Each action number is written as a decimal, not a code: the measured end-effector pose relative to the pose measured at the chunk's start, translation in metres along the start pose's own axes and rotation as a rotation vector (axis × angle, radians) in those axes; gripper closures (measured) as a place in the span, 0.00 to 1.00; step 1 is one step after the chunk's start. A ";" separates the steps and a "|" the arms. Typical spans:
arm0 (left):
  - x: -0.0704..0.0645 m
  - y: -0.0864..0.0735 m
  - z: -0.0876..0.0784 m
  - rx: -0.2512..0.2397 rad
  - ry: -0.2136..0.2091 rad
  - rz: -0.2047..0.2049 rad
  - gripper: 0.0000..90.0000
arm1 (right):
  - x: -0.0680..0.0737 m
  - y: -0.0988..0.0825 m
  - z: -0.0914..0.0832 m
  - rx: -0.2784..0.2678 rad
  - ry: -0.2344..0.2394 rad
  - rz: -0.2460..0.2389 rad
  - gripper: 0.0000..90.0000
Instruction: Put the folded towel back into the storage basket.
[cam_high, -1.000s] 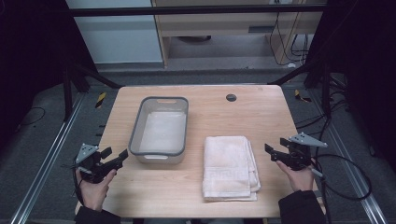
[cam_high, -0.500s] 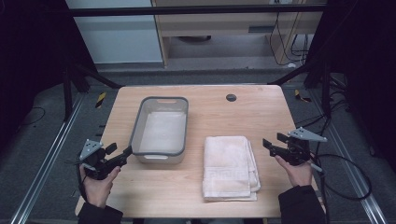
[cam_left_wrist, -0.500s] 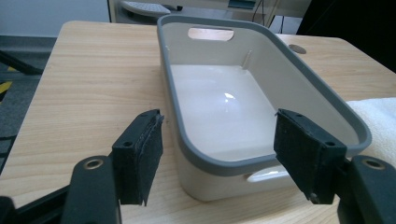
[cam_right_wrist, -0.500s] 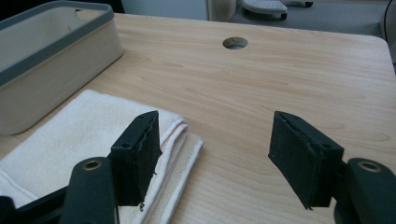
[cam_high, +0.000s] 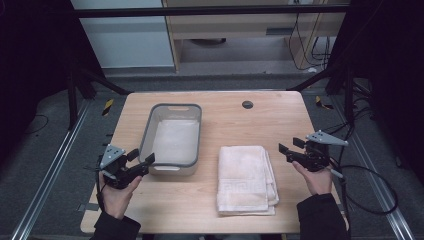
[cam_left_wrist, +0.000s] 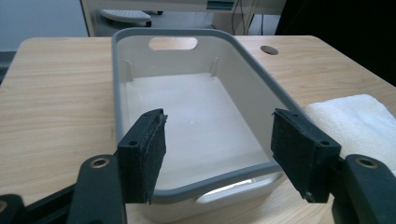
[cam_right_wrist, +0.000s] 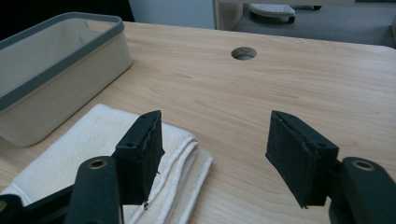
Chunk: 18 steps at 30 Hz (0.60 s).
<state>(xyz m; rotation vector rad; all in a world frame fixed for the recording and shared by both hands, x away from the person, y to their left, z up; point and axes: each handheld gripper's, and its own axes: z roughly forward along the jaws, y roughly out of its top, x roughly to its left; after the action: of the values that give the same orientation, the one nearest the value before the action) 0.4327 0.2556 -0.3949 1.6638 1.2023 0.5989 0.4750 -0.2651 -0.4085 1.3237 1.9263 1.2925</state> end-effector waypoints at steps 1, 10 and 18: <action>-0.003 0.001 0.001 -0.001 -0.006 0.004 0.39 | 0.001 0.001 0.000 -0.001 0.002 -0.002 0.41; -0.028 0.007 0.013 0.010 -0.060 0.040 0.40 | 0.005 0.008 0.008 0.011 0.016 -0.007 0.42; -0.050 0.007 0.025 0.024 -0.110 0.061 0.40 | 0.007 0.011 0.015 0.011 0.033 -0.002 0.40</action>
<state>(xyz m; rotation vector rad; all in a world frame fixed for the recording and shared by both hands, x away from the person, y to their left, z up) 0.4363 0.1998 -0.3919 1.7362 1.0872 0.5251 0.4887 -0.2515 -0.4042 1.3128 1.9593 1.3129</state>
